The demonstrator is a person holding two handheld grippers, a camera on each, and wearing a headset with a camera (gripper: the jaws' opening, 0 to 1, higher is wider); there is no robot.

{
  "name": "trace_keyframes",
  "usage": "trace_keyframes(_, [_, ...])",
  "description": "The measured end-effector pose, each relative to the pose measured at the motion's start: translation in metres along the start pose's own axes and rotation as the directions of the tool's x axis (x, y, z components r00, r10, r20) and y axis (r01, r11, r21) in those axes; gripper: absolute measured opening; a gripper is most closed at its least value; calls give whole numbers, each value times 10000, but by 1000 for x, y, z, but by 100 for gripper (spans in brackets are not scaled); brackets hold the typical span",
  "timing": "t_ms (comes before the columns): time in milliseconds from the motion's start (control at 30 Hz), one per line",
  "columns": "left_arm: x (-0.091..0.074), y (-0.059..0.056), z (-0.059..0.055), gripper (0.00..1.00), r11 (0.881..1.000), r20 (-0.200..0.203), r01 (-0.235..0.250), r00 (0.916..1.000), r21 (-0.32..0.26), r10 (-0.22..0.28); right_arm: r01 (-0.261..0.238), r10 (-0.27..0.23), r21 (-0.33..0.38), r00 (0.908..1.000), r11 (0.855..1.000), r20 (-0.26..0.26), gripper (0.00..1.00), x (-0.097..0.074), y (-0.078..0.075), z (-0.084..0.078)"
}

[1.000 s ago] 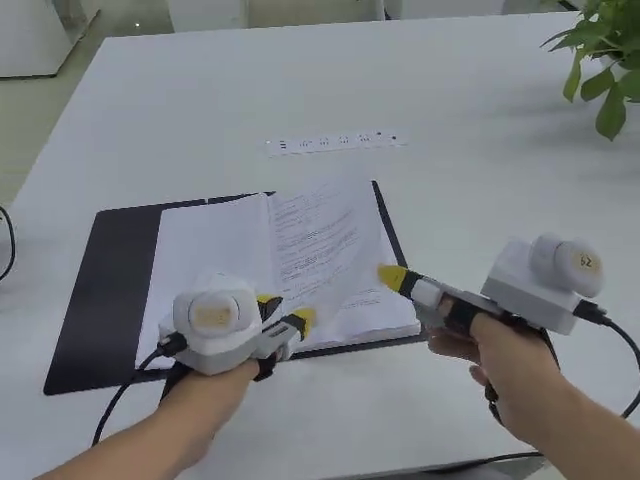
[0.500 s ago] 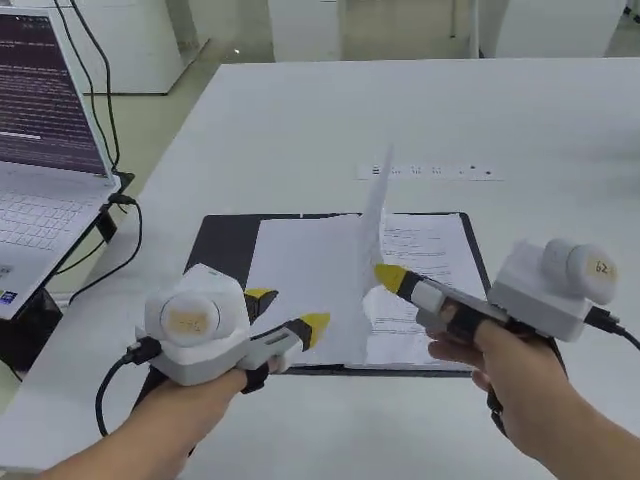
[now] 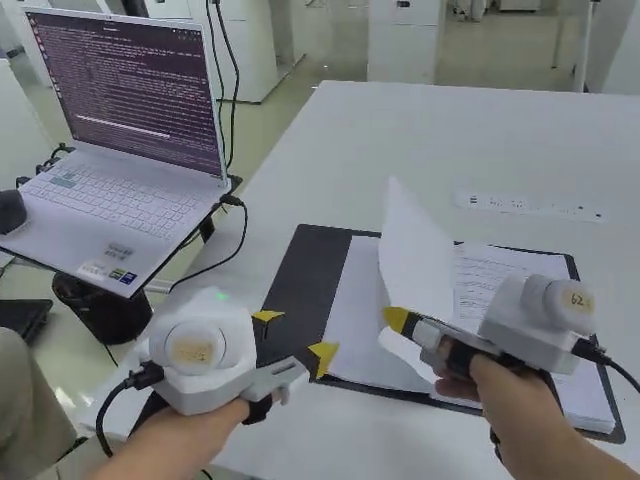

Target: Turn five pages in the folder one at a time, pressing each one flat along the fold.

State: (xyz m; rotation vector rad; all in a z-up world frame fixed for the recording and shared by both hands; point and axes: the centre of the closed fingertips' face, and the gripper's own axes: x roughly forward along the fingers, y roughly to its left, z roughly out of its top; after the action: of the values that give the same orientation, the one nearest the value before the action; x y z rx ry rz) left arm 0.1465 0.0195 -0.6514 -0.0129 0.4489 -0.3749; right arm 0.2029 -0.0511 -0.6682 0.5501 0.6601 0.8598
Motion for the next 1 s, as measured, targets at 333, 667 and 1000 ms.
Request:
trace_keyframes(333, [-8,14,-21,43,9999,-383,-80,9992,-111,76,545,-547,-52,9900,9985,-1303,0,43,-14,-36])
trace_keyframes(667, [-7,18,-40,43,9996,-796,-153,9967,-238,133,1215,-1329,-600,9579,9908,-2547,0,73,-32,-74])
trace_keyframes(1000, [3,18,-55,42,9999,-1363,-96,9906,102,109,1323,-1375,-372,9524,9905,-2720,0,80,-44,-87])
